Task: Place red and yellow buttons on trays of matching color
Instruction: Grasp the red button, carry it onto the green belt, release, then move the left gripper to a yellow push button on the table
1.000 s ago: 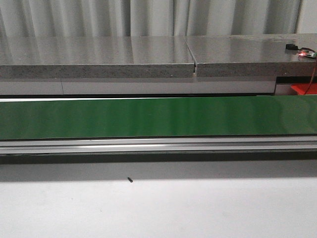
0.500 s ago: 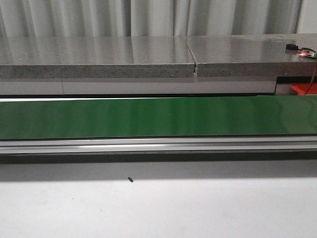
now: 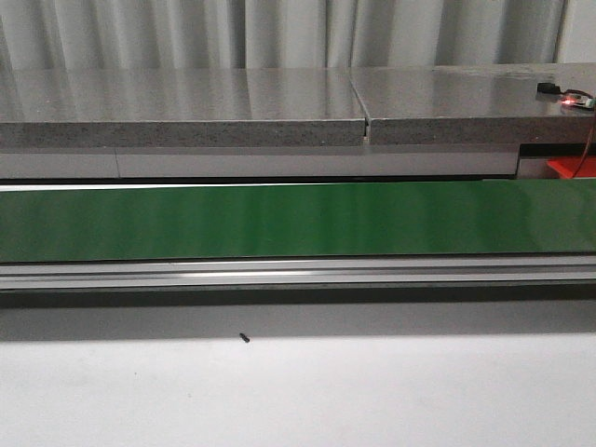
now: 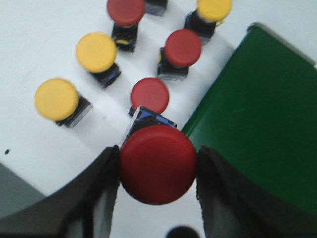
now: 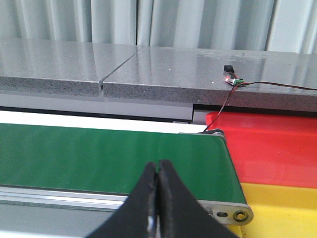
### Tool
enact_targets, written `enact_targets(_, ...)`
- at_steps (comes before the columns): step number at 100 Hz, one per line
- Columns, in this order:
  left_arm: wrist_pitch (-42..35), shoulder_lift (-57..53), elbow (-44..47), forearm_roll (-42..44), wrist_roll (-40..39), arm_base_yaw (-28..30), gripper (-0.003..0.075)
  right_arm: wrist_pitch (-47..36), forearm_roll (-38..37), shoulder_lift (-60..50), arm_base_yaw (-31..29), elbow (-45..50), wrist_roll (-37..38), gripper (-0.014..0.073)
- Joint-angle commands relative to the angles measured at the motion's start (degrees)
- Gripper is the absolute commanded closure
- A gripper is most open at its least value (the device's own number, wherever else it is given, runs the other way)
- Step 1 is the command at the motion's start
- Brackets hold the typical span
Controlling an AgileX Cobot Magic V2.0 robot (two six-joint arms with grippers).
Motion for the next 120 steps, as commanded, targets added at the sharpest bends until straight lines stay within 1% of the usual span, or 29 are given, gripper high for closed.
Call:
enact_targets(1, -1.1, -0.3, -4.2, -1.3, -0.2, -2.3, 0.0459, -4.2, -0.5, -1.0, -0.3, -0.9, 0.1, 0.0661)
enact_targets(27, -1.0, 6.7, -9.8, -2.7, -0.2, -8.7, 0.0459, -4.2, -0.5, -1.0, -0.3, -0.9, 0.1, 0.0661)
enact_targets(46, -1.0, 11.8, -11.3, -3.1, -0.2, -12.4, 0.0459, -4.2, -0.5, -1.0, -0.3, -0.9, 0.1, 0.0661)
enact_targets(63, -1.3, 15.1, -11.4, -3.1, -0.2, -14.1, 0.0459, -4.2, -0.5, -1.0, -0.3, -0.9, 0.1, 0.0661)
enact_targets(74, -1.2, 15.9, -11.5, -3.1, -0.2, -14.1, 0.0448, -4.2, -0.5, -1.0, -0.3, -0.9, 0.1, 0.0661)
enact_targets(77, -1.2, 15.9, -11.5, -3.1, 0.2, -14.1, 0.0432, -4.2, -0.5, -1.0, -0.3, -0.9, 0.1, 0.0661)
enact_targets(81, -1.1, 15.9, -11.5, -3.4, 1.2, -14.1, 0.039, -4.2, -0.5, -1.0, -0.3, -0.9, 0.1, 0.0661)
enact_targets(84, -1.1, 15.9, -11.5, -3.8, 1.5, -14.1, 0.035, -4.2, -0.5, -1.0, -0.3, -0.9, 0.1, 0.0661)
enact_targets(89, -0.7, 15.8, -11.7, -5.0, 2.6, -14.1, 0.0256, -4.2, -0.5, -1.0, -0.3, -0.9, 0.1, 0.0661)
enact_targets(94, 0.3, 15.8, -12.4, -6.2, 2.9, -14.1, 0.0181, -4.2, -0.5, -1.0, -0.3, -0.9, 0.1, 0.0661)
enact_targets(99, 1.5, 15.8, -13.4, -6.9, 2.9, -14.1, 0.0135, -4.2, -0.5, -1.0, -0.3, -0.9, 0.1, 0.0661)
enact_targets(108, 3.3, 15.5, -14.7, -7.4, 3.4, -14.2, 0.0124, -4.2, -0.5, -1.0, -0.3, -0.9, 0.1, 0.0661)
enact_targets(120, 3.4, 13.4, -15.1, -7.5, 4.0, -15.3, 0.0125, -4.2, -0.5, -1.0, -0.3, -0.9, 0.1, 0.0661)
